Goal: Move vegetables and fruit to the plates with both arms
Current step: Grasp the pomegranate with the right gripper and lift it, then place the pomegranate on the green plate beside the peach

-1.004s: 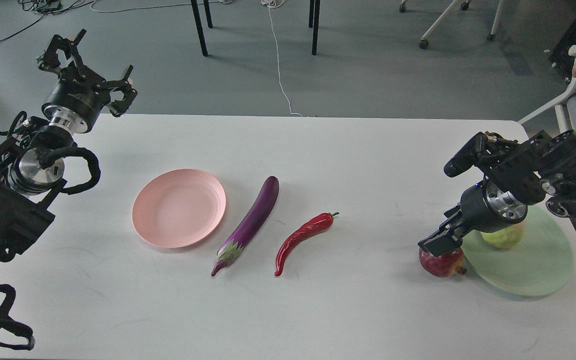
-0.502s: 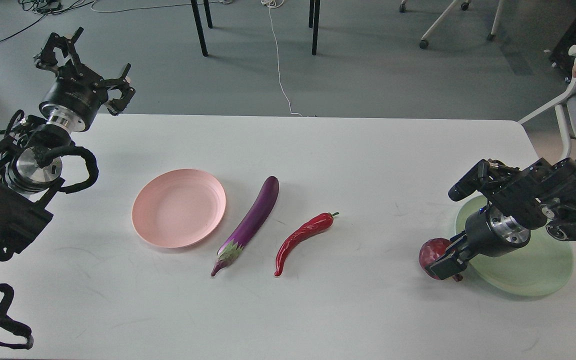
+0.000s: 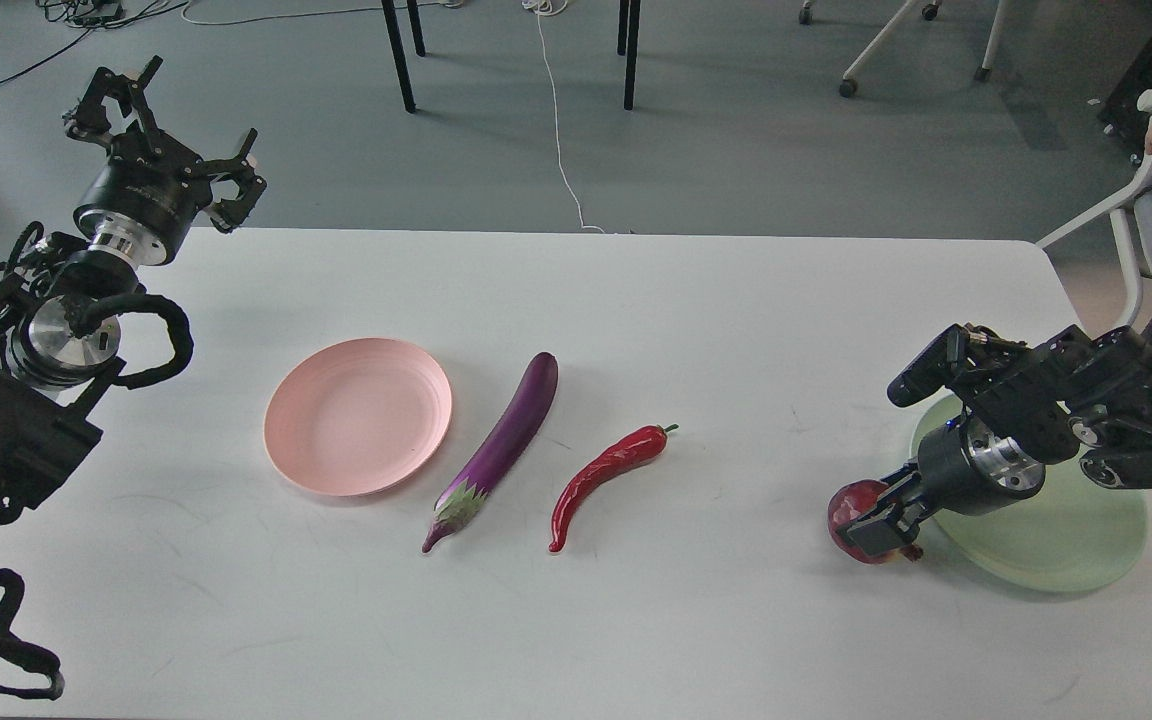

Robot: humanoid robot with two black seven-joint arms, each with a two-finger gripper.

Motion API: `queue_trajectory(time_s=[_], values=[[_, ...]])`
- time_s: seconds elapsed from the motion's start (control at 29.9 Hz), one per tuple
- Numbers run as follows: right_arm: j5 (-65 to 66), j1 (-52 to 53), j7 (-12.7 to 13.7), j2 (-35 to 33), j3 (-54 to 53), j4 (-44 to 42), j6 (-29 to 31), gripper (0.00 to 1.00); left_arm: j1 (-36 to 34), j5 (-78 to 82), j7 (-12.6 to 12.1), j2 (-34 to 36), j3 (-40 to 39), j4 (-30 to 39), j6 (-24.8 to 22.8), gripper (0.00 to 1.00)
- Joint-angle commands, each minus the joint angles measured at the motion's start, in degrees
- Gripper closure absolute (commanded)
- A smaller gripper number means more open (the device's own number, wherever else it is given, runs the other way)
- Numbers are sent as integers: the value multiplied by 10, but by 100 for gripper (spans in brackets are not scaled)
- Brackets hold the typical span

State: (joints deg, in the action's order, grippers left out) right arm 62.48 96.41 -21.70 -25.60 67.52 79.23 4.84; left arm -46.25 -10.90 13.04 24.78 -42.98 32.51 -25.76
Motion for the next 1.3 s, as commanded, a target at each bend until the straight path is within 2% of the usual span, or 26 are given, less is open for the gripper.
queue_trajectory(time_s=[0.0, 0.23, 0.5, 1.0, 1.27], values=[[-3, 39, -4, -24, 0, 19, 1, 31, 0, 0, 1, 1, 0, 0, 0, 2], [17, 136, -4, -136, 13, 96, 8, 31, 0, 0, 1, 8, 0, 0, 0, 2], [146, 128, -4, -256, 57, 97, 9, 31, 0, 0, 1, 7, 0, 0, 0, 2], [148, -13, -2, -261, 16, -13, 4, 29, 0, 0, 0, 3, 0, 0, 0, 2], [148, -11, -1, -261, 6, -8, 2, 9, 1, 0, 0, 1, 0, 0, 1, 2]])
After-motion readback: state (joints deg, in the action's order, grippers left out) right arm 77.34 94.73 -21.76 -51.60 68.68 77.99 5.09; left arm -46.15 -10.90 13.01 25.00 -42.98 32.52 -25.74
